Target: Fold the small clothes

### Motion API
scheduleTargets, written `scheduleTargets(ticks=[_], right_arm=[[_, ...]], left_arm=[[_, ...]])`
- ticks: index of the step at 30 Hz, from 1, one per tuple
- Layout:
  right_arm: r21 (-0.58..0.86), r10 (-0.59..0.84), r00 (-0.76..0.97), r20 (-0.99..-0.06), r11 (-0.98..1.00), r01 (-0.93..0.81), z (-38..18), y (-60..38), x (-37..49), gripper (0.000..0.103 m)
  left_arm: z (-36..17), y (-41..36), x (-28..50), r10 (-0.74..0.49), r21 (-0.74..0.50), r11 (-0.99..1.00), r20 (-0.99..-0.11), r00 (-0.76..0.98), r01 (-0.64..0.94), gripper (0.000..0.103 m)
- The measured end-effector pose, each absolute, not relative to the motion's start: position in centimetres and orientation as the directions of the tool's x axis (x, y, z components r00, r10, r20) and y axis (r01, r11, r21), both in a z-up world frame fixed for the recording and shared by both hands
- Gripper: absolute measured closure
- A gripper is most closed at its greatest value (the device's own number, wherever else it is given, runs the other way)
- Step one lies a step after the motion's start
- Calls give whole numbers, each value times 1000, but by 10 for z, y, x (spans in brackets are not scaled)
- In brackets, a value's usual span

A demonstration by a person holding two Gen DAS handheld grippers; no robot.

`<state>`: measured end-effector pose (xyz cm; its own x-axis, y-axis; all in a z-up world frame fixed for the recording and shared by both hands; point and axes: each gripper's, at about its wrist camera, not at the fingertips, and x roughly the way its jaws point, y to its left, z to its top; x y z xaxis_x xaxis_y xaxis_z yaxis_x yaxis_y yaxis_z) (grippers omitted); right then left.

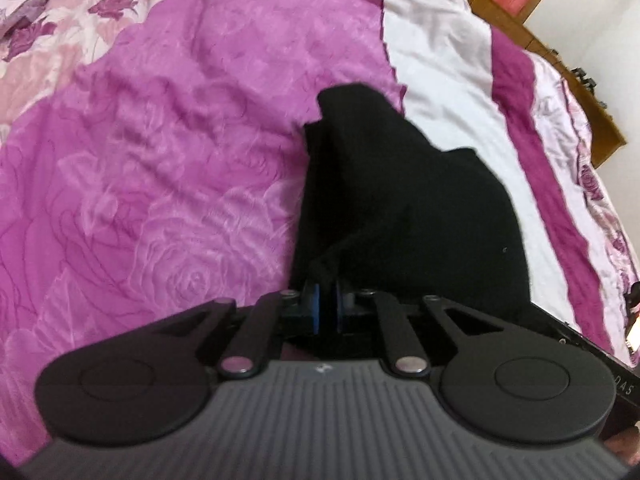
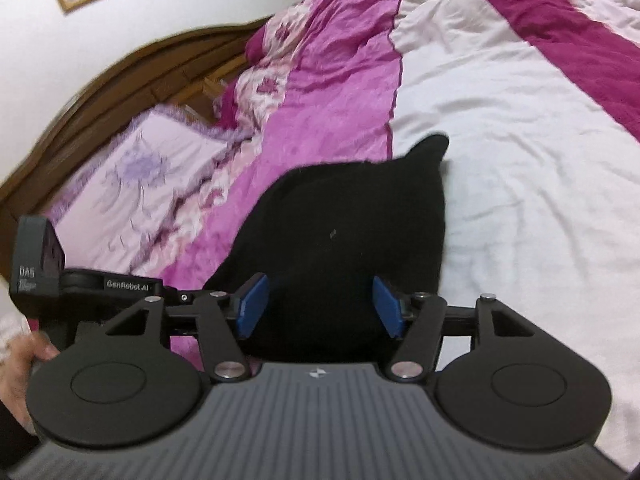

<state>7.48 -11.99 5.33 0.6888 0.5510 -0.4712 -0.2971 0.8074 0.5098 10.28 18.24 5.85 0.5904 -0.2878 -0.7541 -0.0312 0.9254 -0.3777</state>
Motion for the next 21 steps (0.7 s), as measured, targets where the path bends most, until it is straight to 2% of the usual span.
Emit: scheduleTargets(ticks=[6,7,8,9,10,11,13,21], right_arm=[[521,541,685,-487,810,-270,54,-129,75,35],[527,538,690,-485,809,-260,57,-134,77,33],[533,533,695,-482,808,-251,58,-139,78,28],[539,528,701,-479,807,-240,60,-144,80,26],[546,523,707,-476,806,-229,60,-149,82,24],[555,520,711,-474,803,-217,60,-154,85,23],[581,517,710,-478,792,-186,57,-163,92,21],[683,564,656,-502,724,-100,26,-174,129,19]], left_arm=[[65,181,107,-288,-400,914,-753,591,-64,88],[70,181,107,-285,-402,913,-748,599,-67,77],[74,179,107,-277,-397,915,-744,608,-70,61],[78,179,107,-273,-396,916,-736,619,-67,52],[81,178,106,-269,-395,916,-725,635,-63,34],[85,176,104,-263,-395,917,-710,653,-60,27],[89,172,105,-265,-395,917,-696,667,-48,27],[60,160,140,-270,-407,908,-747,608,-97,27]])
